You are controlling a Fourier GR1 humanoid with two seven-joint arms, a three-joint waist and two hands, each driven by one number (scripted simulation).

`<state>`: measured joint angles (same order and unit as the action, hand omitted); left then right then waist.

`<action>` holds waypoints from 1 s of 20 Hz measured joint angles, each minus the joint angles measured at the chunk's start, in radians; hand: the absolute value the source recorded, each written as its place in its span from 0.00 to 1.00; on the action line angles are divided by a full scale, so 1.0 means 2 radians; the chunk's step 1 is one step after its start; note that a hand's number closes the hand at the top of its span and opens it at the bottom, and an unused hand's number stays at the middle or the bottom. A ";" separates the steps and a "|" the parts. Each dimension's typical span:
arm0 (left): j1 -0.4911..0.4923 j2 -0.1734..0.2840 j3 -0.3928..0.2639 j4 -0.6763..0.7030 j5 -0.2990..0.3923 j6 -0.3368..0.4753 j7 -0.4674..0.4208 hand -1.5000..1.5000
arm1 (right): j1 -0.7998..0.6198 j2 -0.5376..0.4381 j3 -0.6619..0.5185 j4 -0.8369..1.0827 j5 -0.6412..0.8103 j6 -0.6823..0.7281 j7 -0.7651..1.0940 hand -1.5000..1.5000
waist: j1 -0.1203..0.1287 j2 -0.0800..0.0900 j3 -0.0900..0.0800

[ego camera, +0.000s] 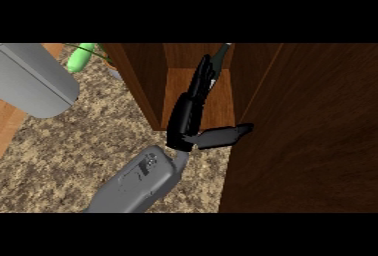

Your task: Pick up the wine, place it into the cabinet and close the cabinet

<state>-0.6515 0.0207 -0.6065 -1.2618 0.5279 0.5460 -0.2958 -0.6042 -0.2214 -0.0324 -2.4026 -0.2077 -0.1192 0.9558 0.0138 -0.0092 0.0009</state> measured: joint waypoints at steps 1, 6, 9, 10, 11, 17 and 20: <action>0.014 0.000 -0.013 -0.021 -0.002 0.019 0.004 0.00 | -0.002 0.000 0.002 0.001 0.001 0.000 -0.001 0.00 | 0.000 0.001 0.000; 0.082 -0.003 -0.059 -0.115 -0.017 0.080 0.009 0.00 | -0.012 -0.004 0.004 0.001 0.005 -0.005 0.003 0.00 | -0.002 0.002 0.000; 0.129 -0.002 -0.082 -0.167 -0.026 0.094 0.006 1.00 | -0.015 -0.006 0.003 0.002 0.006 -0.008 0.003 0.00 | -0.003 0.002 0.000; 0.146 -0.001 -0.092 -0.184 -0.030 0.097 0.004 1.00 | -0.020 -0.007 0.005 0.002 0.009 -0.009 0.005 0.00 | -0.003 0.002 0.000; 0.163 0.004 -0.101 -0.203 -0.034 0.098 0.003 1.00 | -0.023 -0.008 0.007 0.000 0.010 -0.012 0.008 0.00 | -0.004 0.002 -0.001; 0.245 0.071 -0.130 -0.307 -0.040 0.066 0.013 1.00 | -0.016 -0.009 0.017 -0.003 0.017 -0.014 0.010 0.00 | -0.004 0.003 -0.001; 0.281 0.105 -0.124 -0.335 -0.031 0.032 -0.004 1.00 | -0.003 -0.004 0.030 -0.004 0.015 -0.009 0.008 1.00 | -0.004 0.003 -0.001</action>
<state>-0.0885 0.2304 -0.8555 -1.9327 0.4660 0.6101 -0.3042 -0.6107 -0.2289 0.0281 -2.4102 -0.1781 -0.1379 0.9720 0.0058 -0.0032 -0.0002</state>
